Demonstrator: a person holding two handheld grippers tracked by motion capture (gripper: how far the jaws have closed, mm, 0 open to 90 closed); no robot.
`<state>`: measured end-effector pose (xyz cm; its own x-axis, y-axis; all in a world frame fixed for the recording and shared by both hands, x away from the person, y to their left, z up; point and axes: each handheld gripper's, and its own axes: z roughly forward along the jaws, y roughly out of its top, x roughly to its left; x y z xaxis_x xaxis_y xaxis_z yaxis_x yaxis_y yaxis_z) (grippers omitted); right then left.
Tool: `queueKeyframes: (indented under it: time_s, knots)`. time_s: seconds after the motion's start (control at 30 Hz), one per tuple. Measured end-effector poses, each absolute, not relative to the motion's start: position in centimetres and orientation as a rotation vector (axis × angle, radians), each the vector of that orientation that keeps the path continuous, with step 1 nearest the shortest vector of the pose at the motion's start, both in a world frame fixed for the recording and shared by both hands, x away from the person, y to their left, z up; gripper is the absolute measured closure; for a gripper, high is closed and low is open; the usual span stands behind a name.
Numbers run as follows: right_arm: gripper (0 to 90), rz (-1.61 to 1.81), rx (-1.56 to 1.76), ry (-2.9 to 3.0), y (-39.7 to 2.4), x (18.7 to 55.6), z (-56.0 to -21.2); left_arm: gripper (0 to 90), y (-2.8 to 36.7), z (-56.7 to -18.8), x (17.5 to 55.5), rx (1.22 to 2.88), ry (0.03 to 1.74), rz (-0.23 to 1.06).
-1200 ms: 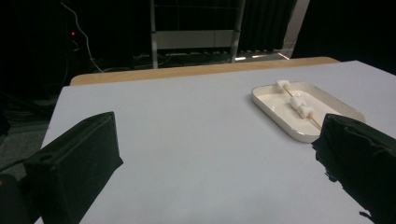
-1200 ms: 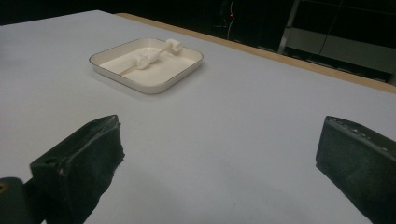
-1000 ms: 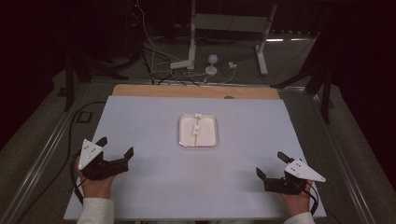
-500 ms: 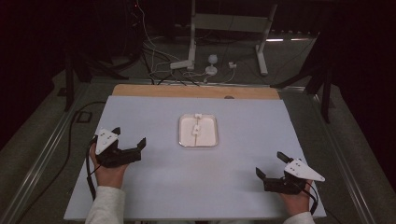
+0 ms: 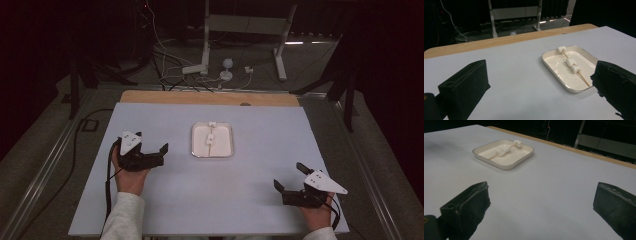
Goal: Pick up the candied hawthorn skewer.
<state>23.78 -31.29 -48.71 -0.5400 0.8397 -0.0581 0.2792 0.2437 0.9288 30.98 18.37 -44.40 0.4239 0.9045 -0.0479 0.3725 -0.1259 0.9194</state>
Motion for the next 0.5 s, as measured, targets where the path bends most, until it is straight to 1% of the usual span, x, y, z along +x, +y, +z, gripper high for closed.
queueKeyframes:
  time_s: [0.5]
  knots:
    - [0.5,1.283,1.018,1.962,-31.2,23.8,-48.8,1.2,15.7,-45.1,33.3,1.756,1.123,0.655]
